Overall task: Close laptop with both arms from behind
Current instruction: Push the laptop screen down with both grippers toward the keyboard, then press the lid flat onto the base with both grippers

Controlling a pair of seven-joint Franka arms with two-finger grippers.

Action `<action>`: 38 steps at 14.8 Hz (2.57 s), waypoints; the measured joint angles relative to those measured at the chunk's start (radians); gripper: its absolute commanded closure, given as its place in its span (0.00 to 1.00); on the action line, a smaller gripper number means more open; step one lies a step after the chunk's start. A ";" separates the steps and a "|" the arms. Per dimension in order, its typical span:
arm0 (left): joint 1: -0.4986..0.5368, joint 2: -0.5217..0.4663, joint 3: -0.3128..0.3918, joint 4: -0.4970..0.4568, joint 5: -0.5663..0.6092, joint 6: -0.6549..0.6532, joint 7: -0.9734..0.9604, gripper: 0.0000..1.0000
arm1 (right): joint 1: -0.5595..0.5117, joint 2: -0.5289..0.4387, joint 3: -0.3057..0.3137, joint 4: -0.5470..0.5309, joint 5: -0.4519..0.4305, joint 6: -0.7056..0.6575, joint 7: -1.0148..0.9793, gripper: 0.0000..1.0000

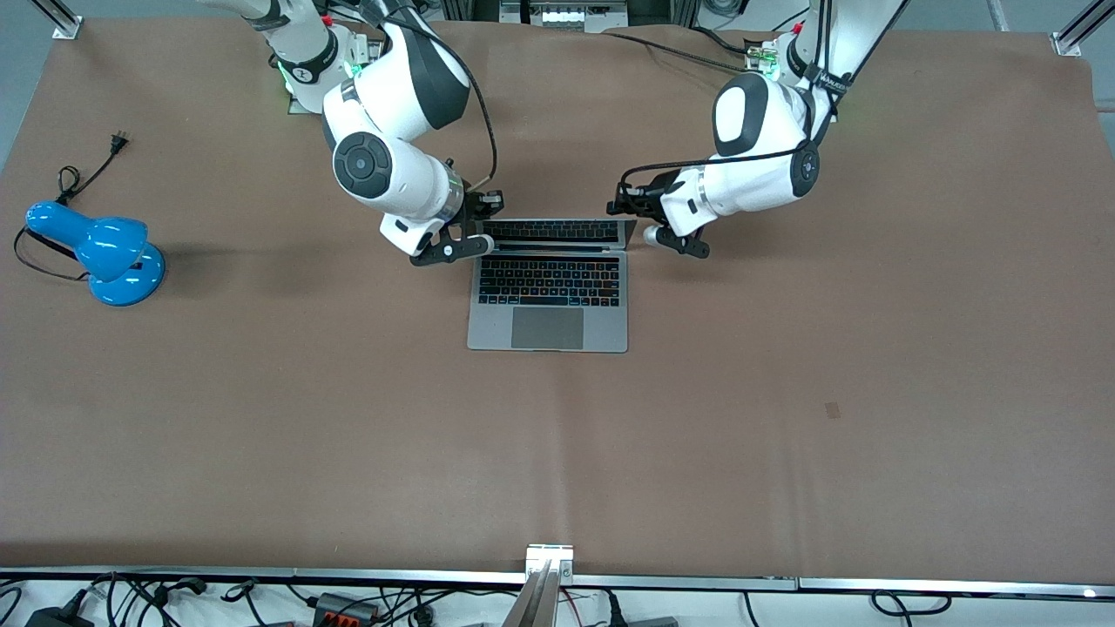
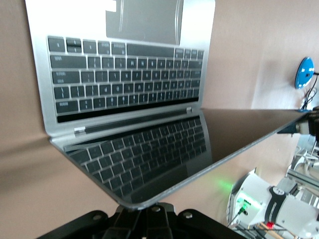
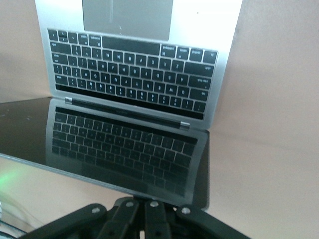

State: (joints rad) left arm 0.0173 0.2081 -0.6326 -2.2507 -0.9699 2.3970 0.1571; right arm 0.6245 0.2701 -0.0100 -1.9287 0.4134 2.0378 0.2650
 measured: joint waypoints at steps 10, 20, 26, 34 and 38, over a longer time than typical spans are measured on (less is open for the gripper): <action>0.000 0.134 0.015 0.077 0.022 0.071 0.001 1.00 | -0.008 0.115 -0.010 0.070 -0.054 0.050 0.002 1.00; -0.003 0.282 0.061 0.171 0.100 0.106 0.002 1.00 | -0.019 0.223 -0.021 0.174 -0.069 0.092 0.002 1.00; -0.013 0.349 0.069 0.200 0.134 0.169 0.002 1.00 | -0.019 0.284 -0.021 0.185 -0.071 0.165 0.002 1.00; -0.042 0.424 0.096 0.247 0.166 0.211 0.004 1.00 | -0.019 0.381 -0.021 0.219 -0.099 0.249 0.002 1.00; -0.079 0.445 0.126 0.264 0.166 0.225 0.004 1.00 | -0.019 0.413 -0.021 0.224 -0.118 0.271 0.002 1.00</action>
State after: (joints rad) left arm -0.0617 0.6531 -0.5064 -1.9864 -0.8034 2.6223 0.1615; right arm 0.6054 0.6830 -0.0309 -1.7047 0.2957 2.3088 0.2672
